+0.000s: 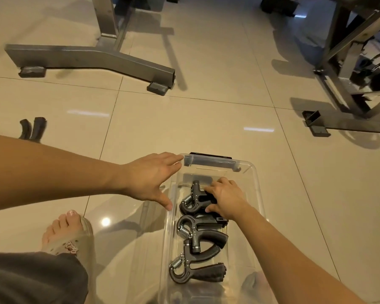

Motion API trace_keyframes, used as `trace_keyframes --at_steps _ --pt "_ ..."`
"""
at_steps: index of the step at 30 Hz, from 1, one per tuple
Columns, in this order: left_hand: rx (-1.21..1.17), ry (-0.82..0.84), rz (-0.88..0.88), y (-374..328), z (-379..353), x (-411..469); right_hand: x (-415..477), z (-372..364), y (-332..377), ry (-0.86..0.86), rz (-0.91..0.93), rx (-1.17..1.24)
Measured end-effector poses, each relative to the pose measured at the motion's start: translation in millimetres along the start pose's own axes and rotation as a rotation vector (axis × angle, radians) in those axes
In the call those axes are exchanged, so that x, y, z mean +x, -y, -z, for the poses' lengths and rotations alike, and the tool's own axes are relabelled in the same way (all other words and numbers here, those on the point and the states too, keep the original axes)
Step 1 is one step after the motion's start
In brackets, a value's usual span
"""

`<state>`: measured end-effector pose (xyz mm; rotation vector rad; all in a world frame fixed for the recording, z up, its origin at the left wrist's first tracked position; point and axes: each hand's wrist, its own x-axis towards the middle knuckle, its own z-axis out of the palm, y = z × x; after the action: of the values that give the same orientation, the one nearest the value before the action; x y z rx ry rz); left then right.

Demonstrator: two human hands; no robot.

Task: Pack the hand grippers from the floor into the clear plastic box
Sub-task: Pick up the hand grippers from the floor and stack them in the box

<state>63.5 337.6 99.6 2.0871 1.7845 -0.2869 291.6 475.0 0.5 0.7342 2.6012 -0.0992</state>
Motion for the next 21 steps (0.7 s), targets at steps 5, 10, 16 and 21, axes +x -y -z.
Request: trace_keyframes --at_steps 5,10,16,21 --pt "0.025 0.016 -0.013 0 1 -2 -9 -10 6 -0.044 -0.038 -0.116" --pt "0.055 0.014 0.004 -3 15 -14 -17 7 16 -0.104 -0.068 -0.055" --pt "0.006 -0.014 0.203 20 51 -62 -32 79 41 -0.390 -0.058 0.196" --pt "-0.065 -0.213 0.397 42 114 -136 -41 141 97 -0.509 0.052 0.294"
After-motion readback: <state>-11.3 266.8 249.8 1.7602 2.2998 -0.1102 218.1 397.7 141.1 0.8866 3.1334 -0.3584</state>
